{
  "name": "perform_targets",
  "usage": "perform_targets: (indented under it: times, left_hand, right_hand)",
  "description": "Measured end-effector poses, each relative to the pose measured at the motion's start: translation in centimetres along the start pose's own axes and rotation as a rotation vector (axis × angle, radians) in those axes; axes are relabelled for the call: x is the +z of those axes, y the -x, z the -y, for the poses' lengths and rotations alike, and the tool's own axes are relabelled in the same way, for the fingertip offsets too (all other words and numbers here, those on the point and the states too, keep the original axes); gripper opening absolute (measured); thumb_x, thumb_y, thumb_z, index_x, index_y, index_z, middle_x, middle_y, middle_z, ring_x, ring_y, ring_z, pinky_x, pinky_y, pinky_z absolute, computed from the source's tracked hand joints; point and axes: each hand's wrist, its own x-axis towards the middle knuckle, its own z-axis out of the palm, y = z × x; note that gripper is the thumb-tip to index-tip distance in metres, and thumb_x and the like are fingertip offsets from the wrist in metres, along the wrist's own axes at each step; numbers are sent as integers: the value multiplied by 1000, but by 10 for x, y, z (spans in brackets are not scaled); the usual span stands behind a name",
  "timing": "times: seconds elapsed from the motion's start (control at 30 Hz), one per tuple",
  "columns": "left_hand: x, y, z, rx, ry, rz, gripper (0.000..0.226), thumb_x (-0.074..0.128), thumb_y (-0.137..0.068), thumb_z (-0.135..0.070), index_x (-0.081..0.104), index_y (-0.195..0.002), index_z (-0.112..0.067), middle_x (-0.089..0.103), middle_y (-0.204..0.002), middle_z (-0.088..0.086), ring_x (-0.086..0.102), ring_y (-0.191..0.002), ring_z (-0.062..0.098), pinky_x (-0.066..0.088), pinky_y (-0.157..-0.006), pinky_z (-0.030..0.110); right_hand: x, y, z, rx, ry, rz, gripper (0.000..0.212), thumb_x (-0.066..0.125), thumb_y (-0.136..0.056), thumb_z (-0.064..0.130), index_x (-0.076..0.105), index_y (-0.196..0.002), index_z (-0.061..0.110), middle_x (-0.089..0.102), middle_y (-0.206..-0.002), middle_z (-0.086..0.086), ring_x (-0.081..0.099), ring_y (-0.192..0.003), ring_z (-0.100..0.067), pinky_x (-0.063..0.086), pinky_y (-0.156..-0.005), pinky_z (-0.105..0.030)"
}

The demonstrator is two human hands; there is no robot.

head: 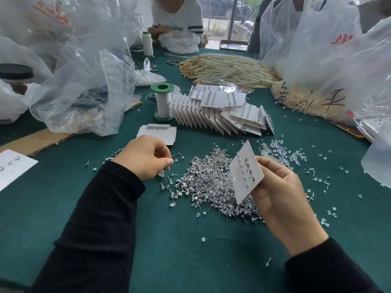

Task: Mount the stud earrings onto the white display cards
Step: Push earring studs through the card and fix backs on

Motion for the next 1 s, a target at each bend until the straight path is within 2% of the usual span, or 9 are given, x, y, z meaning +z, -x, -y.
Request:
perform_targets:
  times: [0.1,0.17,0.27,0.33,0.4,0.5,0.57,0.77,1.0]
  left_hand:
    - [-2,-1,3,-8,65,2,20,73,-74,-10,62,-64,-24,63,-62,-5,57,-61,13,44,-66,23]
    - [-2,0,2,23,144,-29,19,75,-72,-9,65,-63,-24,66,-60,-5,58,-56,9,45,-62,20]
    - [2,9,-18,242,393,-86,16,77,-68,-10,69,-64,-23,66,-53,-13,56,-49,-5,42,-51,7]
    - [13,17,-35,432,575,-110,15,77,-67,-10,70,-68,-24,68,-60,-16,60,-55,-5,45,-55,6]
    - [28,21,-46,503,688,-145,16,77,-65,-12,69,-70,-26,70,-65,-15,63,-60,0,49,-60,11]
    - [44,22,-52,484,709,-207,12,73,-67,-17,68,-70,-28,69,-65,-12,64,-63,7,53,-64,20]
    - [47,22,-53,476,704,-234,11,72,-68,-17,68,-71,-27,69,-66,-12,64,-64,9,53,-64,20]
    - [50,23,-54,458,654,-293,7,70,-70,-21,67,-71,-27,69,-70,-8,65,-65,15,55,-65,28]
    - [55,23,-55,441,605,-331,8,70,-70,-22,65,-69,-27,66,-65,-9,60,-59,7,51,-60,24]
  right_hand:
    - [0,0,1,35,-44,-4,10,60,-68,10,70,-65,12,70,-71,-6,65,-62,-14,55,-59,-22]
    - [0,-1,2,69,-86,0,13,59,-67,8,71,-63,12,71,-73,-8,66,-65,-16,56,-62,-25]
    - [1,-1,2,166,-178,54,21,58,-66,5,67,-85,3,71,-82,-12,68,-72,-21,57,-67,-31]
    - [3,0,1,216,-210,108,37,59,-65,6,59,-101,-3,70,-89,-15,67,-76,-24,56,-69,-33]
    - [7,2,-1,231,-224,161,37,60,-67,9,61,-102,-2,68,-90,-16,65,-76,-23,55,-68,-31]
    - [11,4,-3,225,-274,212,20,58,-71,6,67,-88,2,69,-83,-14,66,-71,-20,55,-68,-30]
    - [13,5,-4,220,-294,237,16,57,-73,4,68,-84,3,69,-81,-13,67,-70,-20,56,-68,-30]
    - [12,4,-5,212,-273,276,25,56,-78,3,69,-99,3,70,-90,-14,68,-78,-21,56,-68,-30]
    - [11,4,-4,211,-197,244,22,59,-74,11,72,-90,1,70,-84,-13,67,-74,-20,56,-66,-29]
